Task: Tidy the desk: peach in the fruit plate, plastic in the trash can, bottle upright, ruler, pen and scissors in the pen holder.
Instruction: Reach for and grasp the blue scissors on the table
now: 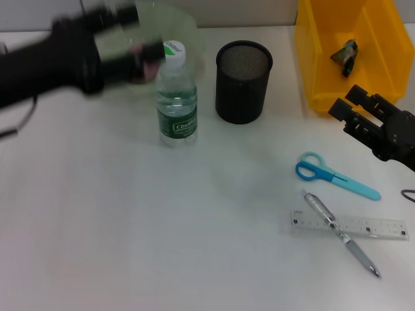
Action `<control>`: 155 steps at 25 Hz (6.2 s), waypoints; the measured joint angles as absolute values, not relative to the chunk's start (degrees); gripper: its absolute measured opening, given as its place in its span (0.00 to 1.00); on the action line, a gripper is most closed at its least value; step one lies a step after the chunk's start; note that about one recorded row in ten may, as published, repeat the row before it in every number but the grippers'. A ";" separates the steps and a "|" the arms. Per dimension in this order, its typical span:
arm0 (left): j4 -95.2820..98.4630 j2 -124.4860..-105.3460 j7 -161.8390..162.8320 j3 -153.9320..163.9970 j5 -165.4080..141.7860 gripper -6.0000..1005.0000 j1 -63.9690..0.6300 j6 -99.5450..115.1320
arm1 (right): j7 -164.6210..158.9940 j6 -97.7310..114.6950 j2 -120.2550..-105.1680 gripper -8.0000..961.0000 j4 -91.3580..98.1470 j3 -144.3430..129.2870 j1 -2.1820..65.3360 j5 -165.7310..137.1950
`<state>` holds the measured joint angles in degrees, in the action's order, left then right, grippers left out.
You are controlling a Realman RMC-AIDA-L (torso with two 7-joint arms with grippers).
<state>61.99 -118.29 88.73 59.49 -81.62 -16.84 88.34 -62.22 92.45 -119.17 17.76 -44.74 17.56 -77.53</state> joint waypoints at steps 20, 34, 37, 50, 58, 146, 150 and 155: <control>38.22 -118.39 67.73 59.45 -87.03 0.81 -17.46 101.19 | -73.77 93.83 -118.44 0.73 29.61 -44.83 18.17 -86.49; 35.66 -118.33 66.15 59.49 -87.75 0.81 -17.25 100.55 | -116.52 99.58 -116.38 0.73 65.53 -44.27 23.71 -111.96; 35.50 -118.36 66.06 59.50 -87.80 0.81 -17.06 100.55 | -124.44 101.53 -115.10 0.73 68.88 -44.65 28.62 -120.86; 34.63 -118.39 66.00 59.49 -87.80 0.81 -16.79 100.57 | -132.65 103.89 -115.48 0.72 69.79 -53.65 43.79 -147.00; 33.60 -118.39 65.76 59.32 -87.80 0.81 -17.30 100.55 | -134.26 96.54 -119.43 0.72 67.71 -66.02 44.63 -157.57; 33.49 -118.47 65.21 59.06 -87.55 0.81 -17.76 98.34 | -132.09 85.45 -119.44 0.71 60.11 -81.12 42.04 -157.72; 33.49 -118.47 65.22 59.06 -87.61 0.81 -17.75 98.35 | -132.10 85.44 -119.44 0.71 60.11 -81.12 42.03 -157.71; 33.49 -118.47 65.21 59.09 -87.61 0.81 -17.73 98.37 | -132.10 85.43 -119.50 0.67 60.11 -81.12 41.94 -157.56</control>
